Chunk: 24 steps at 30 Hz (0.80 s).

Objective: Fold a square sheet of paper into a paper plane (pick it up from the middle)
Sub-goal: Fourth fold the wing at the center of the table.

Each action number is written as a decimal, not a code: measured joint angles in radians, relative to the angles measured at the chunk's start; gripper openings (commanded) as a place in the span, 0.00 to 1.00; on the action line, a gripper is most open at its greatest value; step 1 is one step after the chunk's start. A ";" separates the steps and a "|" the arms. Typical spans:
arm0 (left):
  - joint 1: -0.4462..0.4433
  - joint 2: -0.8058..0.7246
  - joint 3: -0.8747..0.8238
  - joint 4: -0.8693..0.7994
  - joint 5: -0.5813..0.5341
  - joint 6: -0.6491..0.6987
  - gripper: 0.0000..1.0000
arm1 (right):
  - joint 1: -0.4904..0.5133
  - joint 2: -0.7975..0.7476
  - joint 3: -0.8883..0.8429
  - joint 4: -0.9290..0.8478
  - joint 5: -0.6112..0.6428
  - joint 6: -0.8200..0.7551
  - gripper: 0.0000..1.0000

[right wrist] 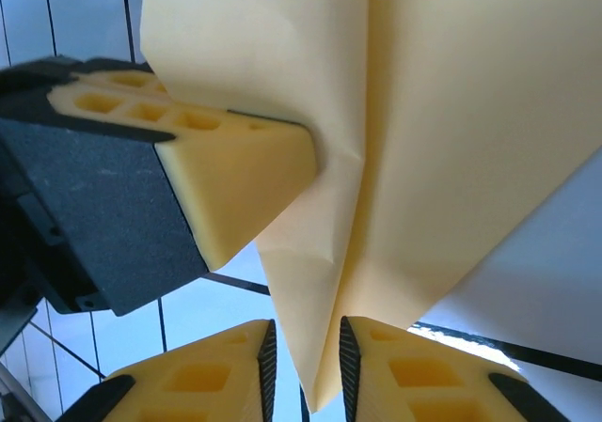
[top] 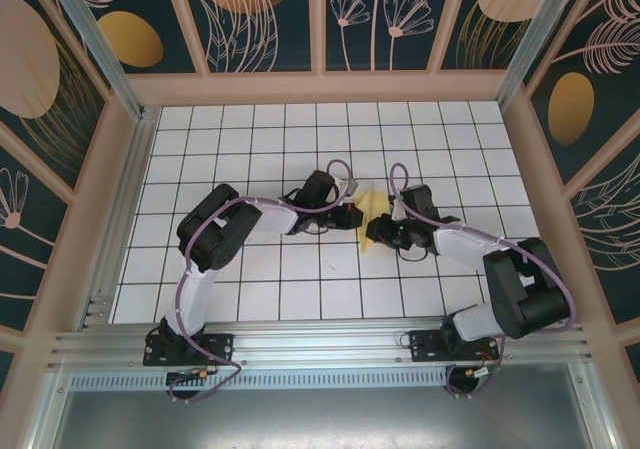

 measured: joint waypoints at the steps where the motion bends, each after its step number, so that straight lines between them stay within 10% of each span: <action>1: 0.000 0.000 0.000 0.002 0.000 -0.003 0.02 | 0.006 0.009 0.000 0.000 0.000 -0.002 0.22; 24: 0.001 0.013 0.000 0.005 0.003 -0.018 0.02 | 0.133 0.076 0.062 -0.099 0.189 -0.033 0.22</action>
